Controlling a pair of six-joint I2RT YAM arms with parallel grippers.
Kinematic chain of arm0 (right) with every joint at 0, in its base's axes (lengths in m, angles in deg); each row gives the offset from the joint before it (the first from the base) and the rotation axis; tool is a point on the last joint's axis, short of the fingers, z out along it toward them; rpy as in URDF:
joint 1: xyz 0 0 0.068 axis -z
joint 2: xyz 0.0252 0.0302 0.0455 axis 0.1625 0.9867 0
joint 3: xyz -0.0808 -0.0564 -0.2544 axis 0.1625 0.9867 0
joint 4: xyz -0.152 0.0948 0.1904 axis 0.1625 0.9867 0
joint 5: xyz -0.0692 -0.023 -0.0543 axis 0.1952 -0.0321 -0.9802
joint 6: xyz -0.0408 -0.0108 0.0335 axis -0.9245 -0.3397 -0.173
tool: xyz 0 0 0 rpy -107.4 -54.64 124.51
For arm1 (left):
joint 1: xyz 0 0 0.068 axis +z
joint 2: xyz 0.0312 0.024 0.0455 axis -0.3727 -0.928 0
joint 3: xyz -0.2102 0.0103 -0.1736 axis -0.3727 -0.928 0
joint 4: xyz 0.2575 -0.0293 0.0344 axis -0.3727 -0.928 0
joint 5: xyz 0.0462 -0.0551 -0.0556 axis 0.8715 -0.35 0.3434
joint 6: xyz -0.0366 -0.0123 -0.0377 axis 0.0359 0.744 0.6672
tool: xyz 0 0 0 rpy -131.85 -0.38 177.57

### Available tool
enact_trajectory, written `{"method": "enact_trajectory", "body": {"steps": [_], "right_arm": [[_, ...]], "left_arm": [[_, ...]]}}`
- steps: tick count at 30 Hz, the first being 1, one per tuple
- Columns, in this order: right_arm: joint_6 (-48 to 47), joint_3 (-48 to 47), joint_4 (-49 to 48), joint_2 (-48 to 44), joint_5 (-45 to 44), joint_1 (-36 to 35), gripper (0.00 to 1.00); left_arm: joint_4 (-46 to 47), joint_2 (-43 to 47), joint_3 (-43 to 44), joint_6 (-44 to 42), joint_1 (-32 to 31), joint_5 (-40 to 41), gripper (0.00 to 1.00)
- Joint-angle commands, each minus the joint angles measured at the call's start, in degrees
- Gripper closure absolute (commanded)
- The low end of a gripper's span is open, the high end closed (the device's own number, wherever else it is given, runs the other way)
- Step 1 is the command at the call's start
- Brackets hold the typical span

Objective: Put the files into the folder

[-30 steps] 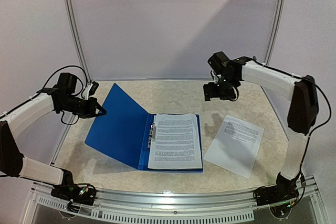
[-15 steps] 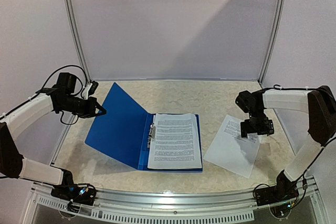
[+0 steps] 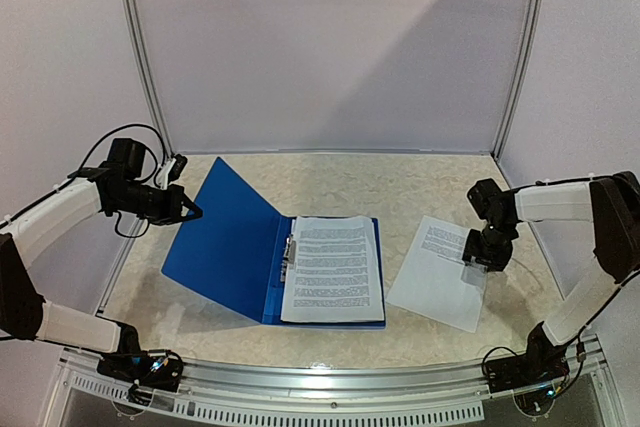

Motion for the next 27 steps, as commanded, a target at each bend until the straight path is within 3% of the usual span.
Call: {"method": "enact_trajectory", "body": {"steps": [1,5,9,21,27], "right_arm": [[0.24,2.22,-5.72,2.59,7.01,0.61,0.57],[-0.44,2.13,-8.10,2.93,12.15,0.73,0.82],[-1.14,0.53,-7.38,3.14,12.57,0.82,0.99],[-8.68,-15.17,5.81,-9.64,6.53,-2.50,1.00],[-7.77,-20.45,5.96,-12.85,6.76,-7.66,1.00]], "left_arm": [[0.38,1.12,-0.48,-0.20,0.39,-0.70,1.00],[0.36,1.19,-0.50,-0.17,0.38,-0.76,1.00],[0.24,1.28,-0.48,-0.25,0.39,-0.67,1.00],[0.46,0.85,-0.55,-0.20,0.38,-0.49,1.00],[0.54,0.99,-0.57,-0.20,0.39,-0.38,1.00]]}}
